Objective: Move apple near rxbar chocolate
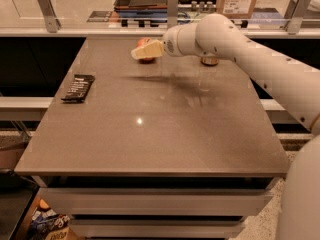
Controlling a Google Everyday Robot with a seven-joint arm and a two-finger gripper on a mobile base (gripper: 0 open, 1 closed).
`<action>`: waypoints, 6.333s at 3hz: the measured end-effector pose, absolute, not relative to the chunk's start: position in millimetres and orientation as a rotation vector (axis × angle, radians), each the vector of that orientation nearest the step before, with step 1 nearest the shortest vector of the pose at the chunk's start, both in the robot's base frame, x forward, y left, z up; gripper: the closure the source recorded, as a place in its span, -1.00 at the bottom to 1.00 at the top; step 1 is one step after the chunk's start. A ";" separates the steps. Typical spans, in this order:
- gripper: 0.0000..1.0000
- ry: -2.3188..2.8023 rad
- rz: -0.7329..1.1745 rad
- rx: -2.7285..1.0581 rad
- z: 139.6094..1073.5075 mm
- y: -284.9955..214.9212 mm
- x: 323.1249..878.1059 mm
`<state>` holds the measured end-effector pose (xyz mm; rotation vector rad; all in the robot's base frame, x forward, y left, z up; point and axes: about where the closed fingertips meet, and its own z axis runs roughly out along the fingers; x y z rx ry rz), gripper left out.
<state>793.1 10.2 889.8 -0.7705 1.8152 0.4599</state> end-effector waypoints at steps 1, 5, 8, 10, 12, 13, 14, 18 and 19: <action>-1.00 1.828 0.487 -0.789 883.6 20.0 803.0; -1.00 1.877 0.548 -0.767 851.3 44.5 824.1; 0.30 1.880 0.558 -0.776 846.4 52.4 823.3; 1.00 1.882 0.565 -0.782 843.2 57.5 822.7; 1.00 1.897 0.588 -0.827 852.8 60.1 815.0; 1.00 1.914 0.597 -0.871 872.0 56.2 794.8; 1.00 1.914 0.606 -0.910 889.7 57.1 767.7; 1.00 1.829 0.634 -1.260 896.8 125.4 641.1; 1.00 1.791 0.712 -1.339 878.6 140.7 616.9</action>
Offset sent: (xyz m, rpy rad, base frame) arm 0.0276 0.0293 -0.0178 0.0100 0.0687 0.0594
